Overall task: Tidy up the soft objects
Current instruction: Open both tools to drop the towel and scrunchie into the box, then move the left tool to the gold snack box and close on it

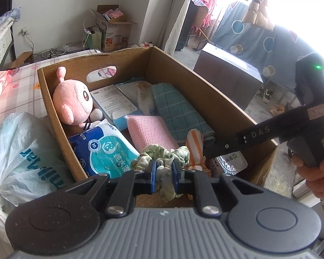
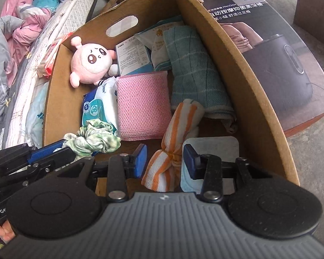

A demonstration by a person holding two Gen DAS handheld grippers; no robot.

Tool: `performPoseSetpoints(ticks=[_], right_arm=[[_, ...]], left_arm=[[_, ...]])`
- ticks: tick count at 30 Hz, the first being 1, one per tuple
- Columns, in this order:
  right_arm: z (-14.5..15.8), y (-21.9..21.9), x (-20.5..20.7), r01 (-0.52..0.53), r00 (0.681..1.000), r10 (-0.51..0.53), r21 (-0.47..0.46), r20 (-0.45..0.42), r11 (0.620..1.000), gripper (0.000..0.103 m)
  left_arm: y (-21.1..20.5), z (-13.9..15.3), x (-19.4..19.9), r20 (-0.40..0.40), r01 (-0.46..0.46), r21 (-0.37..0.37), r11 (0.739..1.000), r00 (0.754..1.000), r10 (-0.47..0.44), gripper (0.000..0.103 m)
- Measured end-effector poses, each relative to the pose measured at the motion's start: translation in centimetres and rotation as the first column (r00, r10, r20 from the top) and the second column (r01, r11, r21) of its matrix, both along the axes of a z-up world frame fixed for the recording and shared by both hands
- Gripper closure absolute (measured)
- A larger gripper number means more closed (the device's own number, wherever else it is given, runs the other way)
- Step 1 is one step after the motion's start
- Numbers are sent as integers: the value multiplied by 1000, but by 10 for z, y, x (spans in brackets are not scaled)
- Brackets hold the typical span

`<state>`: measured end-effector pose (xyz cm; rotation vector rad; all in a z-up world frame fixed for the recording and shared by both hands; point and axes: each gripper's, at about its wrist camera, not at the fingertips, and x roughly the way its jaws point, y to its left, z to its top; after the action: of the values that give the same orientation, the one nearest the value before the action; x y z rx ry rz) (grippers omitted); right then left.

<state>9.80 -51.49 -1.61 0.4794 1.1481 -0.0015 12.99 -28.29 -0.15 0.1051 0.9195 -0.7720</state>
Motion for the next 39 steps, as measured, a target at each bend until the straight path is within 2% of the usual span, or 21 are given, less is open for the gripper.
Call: performPoseSetpoints(ticks=[3, 5, 7, 9, 12, 16, 19, 21, 27, 30, 35, 39], right_arm=[[5, -4, -2, 5, 1000, -5, 12, 26, 1000, 65], [7, -6, -4, 10, 999, -11, 22, 42, 1000, 65], [6, -7, -5, 18, 999, -19, 32, 45, 999, 62], [4, -9, -7, 24, 999, -26, 47, 42, 999, 62], [3, -11, -11, 34, 999, -36, 65, 39, 997, 61], [6, -11, -13, 44, 997, -49, 92, 53, 995, 59], [10, -9, -16, 46, 996, -55, 118, 74, 992, 57], [14, -6, -19, 41, 994, -56, 146, 95, 988, 57], [34, 14, -24, 13, 981, -51, 201, 188, 980, 52], [45, 34, -21, -30, 970, -28, 229, 242, 973, 49], [60, 81, -6, -141, 948, 59, 244, 314, 959, 44], [68, 125, 11, -235, 925, 128, 275, 357, 932, 42]], left_arm=[[-7, -8, 0, -11, 12, 40, 999, 1000, -11, 86], [-11, -13, -1, 9, 24, 77, 997, 1000, -25, 84], [-14, -17, -3, 11, 48, 113, 992, 999, -49, 79], [-14, -16, -7, 17, 73, 118, 990, 997, -75, 69], [-10, -11, -9, 18, 77, 110, 991, 997, -80, 57], [0, 3, -9, 39, 57, 85, 995, 997, -60, 56], [13, 18, -11, 73, 34, 51, 998, 997, -38, 51], [26, 29, -13, 102, 16, 28, 999, 995, -19, 44], [92, 52, -15, 148, -112, -19, 994, 982, 114, 24], [133, 58, -15, 159, -200, -11, 980, 967, 199, 19], [209, 63, -16, 183, -377, 17, 926, 912, 368, 14], [252, 55, -22, 206, -461, 79, 884, 875, 438, 14]])
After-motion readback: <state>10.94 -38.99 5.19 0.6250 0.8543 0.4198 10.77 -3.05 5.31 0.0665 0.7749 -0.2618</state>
